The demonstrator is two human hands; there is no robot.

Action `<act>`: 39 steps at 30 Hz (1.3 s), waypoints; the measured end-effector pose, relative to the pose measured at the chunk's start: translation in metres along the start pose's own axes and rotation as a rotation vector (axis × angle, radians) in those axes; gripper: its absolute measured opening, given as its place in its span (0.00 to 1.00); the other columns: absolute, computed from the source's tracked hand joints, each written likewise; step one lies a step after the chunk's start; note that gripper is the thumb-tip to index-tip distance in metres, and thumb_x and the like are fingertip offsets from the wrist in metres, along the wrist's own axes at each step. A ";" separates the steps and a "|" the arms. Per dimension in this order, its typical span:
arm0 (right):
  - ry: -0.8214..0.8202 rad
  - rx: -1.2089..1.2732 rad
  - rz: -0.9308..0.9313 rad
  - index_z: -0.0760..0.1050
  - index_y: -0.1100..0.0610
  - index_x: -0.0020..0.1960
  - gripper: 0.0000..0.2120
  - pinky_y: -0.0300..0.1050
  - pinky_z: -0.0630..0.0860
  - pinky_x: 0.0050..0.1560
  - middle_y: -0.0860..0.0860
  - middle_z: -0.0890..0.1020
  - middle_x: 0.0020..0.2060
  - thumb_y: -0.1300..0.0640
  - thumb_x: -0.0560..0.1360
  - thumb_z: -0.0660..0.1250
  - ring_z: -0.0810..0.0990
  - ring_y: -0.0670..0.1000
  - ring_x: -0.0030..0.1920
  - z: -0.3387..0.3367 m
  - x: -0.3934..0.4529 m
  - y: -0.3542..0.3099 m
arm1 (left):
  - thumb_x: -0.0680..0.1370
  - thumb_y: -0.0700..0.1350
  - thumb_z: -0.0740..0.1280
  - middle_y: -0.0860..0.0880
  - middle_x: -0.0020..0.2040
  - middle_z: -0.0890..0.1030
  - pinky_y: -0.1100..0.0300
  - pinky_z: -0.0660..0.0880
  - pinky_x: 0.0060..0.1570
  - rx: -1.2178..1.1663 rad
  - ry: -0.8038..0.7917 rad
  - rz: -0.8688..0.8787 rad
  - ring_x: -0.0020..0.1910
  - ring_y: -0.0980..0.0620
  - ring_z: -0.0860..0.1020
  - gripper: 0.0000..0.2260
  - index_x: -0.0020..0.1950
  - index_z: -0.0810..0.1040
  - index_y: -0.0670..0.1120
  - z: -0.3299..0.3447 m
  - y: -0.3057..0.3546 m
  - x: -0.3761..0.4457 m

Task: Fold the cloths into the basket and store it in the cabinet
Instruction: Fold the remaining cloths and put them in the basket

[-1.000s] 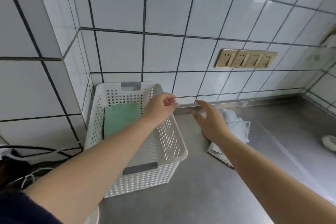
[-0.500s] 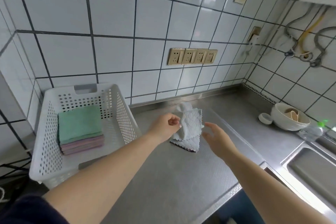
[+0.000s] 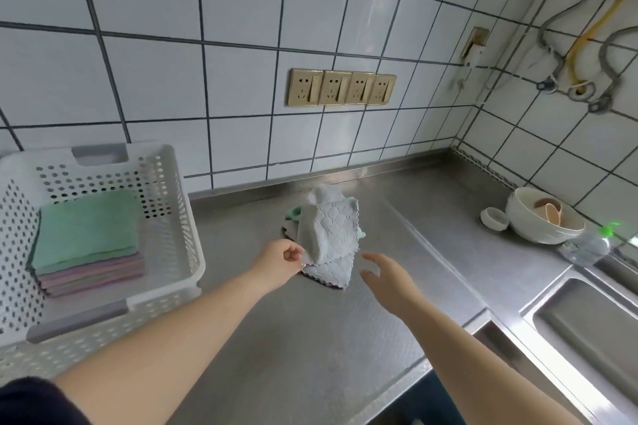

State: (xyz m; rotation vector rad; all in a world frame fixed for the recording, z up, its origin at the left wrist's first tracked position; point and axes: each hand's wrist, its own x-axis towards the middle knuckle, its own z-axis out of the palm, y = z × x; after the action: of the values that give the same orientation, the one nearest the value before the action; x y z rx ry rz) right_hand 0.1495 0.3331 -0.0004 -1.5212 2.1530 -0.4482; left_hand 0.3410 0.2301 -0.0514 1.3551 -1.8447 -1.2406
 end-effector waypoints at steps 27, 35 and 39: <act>-0.204 0.195 -0.684 0.79 0.52 0.37 0.08 0.46 0.75 0.43 0.44 0.77 0.37 0.50 0.70 0.65 0.76 0.45 0.42 0.077 0.227 0.069 | 0.70 0.53 0.64 0.53 0.55 0.77 0.64 0.70 0.48 0.581 0.549 -0.054 0.47 0.52 0.79 0.15 0.53 0.79 0.48 0.115 -0.067 0.082; -0.098 0.075 -0.964 0.76 0.50 0.44 0.13 0.41 0.72 0.42 0.41 0.72 0.38 0.42 0.67 0.65 0.73 0.46 0.40 0.075 0.239 0.062 | 0.75 0.49 0.62 0.53 0.46 0.80 0.51 0.76 0.44 0.403 0.793 0.132 0.43 0.53 0.79 0.11 0.45 0.81 0.44 0.114 -0.065 0.106; -0.166 0.240 -0.911 0.76 0.47 0.39 0.05 0.35 0.70 0.41 0.43 0.75 0.37 0.51 0.72 0.70 0.74 0.44 0.40 0.075 0.241 0.061 | 0.76 0.50 0.61 0.53 0.45 0.80 0.55 0.75 0.48 0.320 0.784 0.220 0.46 0.56 0.78 0.14 0.46 0.82 0.43 0.109 -0.063 0.108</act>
State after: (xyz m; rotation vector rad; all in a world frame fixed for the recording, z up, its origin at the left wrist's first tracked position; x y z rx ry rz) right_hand 0.0745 0.1264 -0.1379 -2.2232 1.1243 -0.7920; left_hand 0.2406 0.1644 -0.1656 1.4632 -1.5735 -0.2235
